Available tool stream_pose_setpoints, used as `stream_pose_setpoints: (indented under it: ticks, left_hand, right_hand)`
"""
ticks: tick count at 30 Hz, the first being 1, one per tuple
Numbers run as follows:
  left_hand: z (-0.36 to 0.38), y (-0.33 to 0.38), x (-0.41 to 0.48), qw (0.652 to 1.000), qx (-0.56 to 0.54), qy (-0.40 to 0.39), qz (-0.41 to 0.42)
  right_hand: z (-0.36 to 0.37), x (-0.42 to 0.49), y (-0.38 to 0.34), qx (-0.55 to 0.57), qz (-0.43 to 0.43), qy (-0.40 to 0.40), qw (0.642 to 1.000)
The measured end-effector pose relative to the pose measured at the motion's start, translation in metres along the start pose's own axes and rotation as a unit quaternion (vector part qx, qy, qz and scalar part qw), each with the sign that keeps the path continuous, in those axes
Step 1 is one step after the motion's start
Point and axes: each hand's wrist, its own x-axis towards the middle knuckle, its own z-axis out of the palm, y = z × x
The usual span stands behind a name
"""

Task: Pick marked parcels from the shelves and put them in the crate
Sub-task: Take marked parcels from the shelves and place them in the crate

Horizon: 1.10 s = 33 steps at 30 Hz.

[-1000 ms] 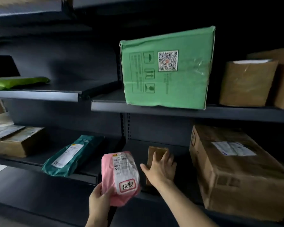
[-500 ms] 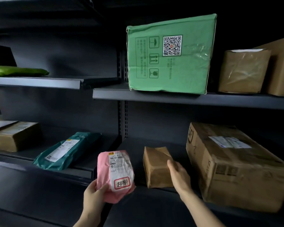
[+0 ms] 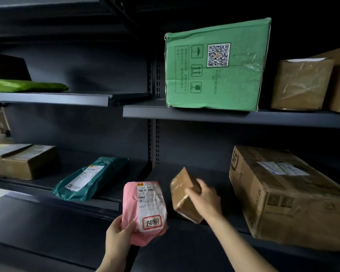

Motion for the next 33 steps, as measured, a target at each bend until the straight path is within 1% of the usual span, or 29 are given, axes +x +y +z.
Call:
stream_pose_setpoints:
  ticks: [1, 2, 6, 8, 10, 12, 13, 15, 16, 17, 18, 19, 20, 21, 22, 23, 24, 26, 28, 33]
  left_hand:
    - [-0.001, -0.001, 0.001, 1.000, 0.000, 0.003, -0.004]
    - [-0.001, -0.002, 0.000, 1.000, 0.000, 0.004, -0.004]
    - [0.002, 0.001, -0.003, 1.000, -0.011, -0.002, 0.002]
    - [0.003, 0.002, -0.002, 1.000, -0.015, -0.005, 0.001]
    - [0.005, 0.003, -0.002, 1.000, -0.019, -0.007, 0.000]
    - [0.005, 0.006, -0.002, 1.000, -0.019, -0.006, 0.003]
    - [0.005, 0.006, -0.003, 1.000, -0.018, -0.004, 0.006]
    - [0.005, 0.006, -0.003, 1.000, -0.015, -0.001, 0.007]
    - [0.004, 0.006, -0.004, 1.000, -0.016, -0.002, 0.004]
    - [0.004, 0.006, -0.005, 1.000, -0.016, -0.003, 0.002]
    - [0.003, 0.006, -0.006, 1.000, -0.017, -0.003, 0.001]
    - [0.003, 0.006, -0.006, 1.000, -0.018, -0.003, 0.001]
    - [0.003, 0.007, -0.006, 1.000, -0.020, -0.003, 0.000]
    - [0.003, 0.008, -0.007, 1.000, -0.025, -0.004, 0.000]
    - [0.004, 0.009, -0.007, 1.000, -0.031, -0.005, 0.000]
    - [0.005, 0.009, -0.006, 0.999, -0.039, -0.010, -0.001]
    - [0.007, 0.010, -0.006, 0.999, -0.046, -0.017, -0.003]
    - [0.010, 0.009, -0.005, 0.998, -0.062, -0.032, -0.007]
    - [0.011, 0.009, -0.003, 0.997, -0.069, -0.041, -0.010]
    - [0.012, 0.008, -0.004, 0.996, -0.068, -0.059, -0.013]
  right_hand:
    - [-0.004, -0.001, 0.002, 0.118, 0.013, -0.009, 0.993]
    - [-0.006, -0.001, 0.005, 0.188, 0.020, -0.011, 0.982]
    - [-0.009, -0.005, 0.023, 0.186, 0.044, 0.009, 0.982]
    - [-0.009, -0.005, 0.030, 0.170, 0.039, 0.031, 0.984]
    - [-0.009, -0.001, 0.031, 0.099, 0.013, 0.072, 0.992]
    - [-0.007, -0.001, 0.024, -0.022, -0.029, 0.110, 0.993]
    - [-0.005, -0.002, 0.018, -0.097, -0.048, 0.105, 0.989]
    - [0.002, -0.007, 0.007, -0.216, -0.057, 0.056, 0.973]
    - [0.005, -0.008, 0.003, -0.244, -0.049, 0.033, 0.968]
    - [0.008, -0.008, 0.002, -0.247, -0.039, 0.019, 0.968]
    - [0.008, -0.007, 0.003, -0.220, -0.030, 0.019, 0.975]
    - [0.006, -0.005, 0.006, -0.155, -0.023, 0.024, 0.987]
    - [0.003, -0.004, 0.009, -0.053, -0.014, 0.026, 0.998]
    - [-0.001, -0.004, 0.012, 0.076, -0.002, 0.023, 0.997]
    - [-0.003, -0.007, 0.014, 0.207, 0.012, 0.006, 0.978]
    - [-0.005, -0.013, 0.016, 0.315, 0.030, -0.028, 0.948]
    - [-0.005, -0.018, 0.019, 0.383, 0.043, -0.062, 0.921]
    - [-0.002, -0.026, 0.028, 0.449, 0.064, -0.105, 0.885]
    - [0.000, -0.030, 0.039, 0.483, 0.080, -0.121, 0.864]
    - [-0.002, -0.035, 0.051, 0.489, 0.090, -0.131, 0.858]
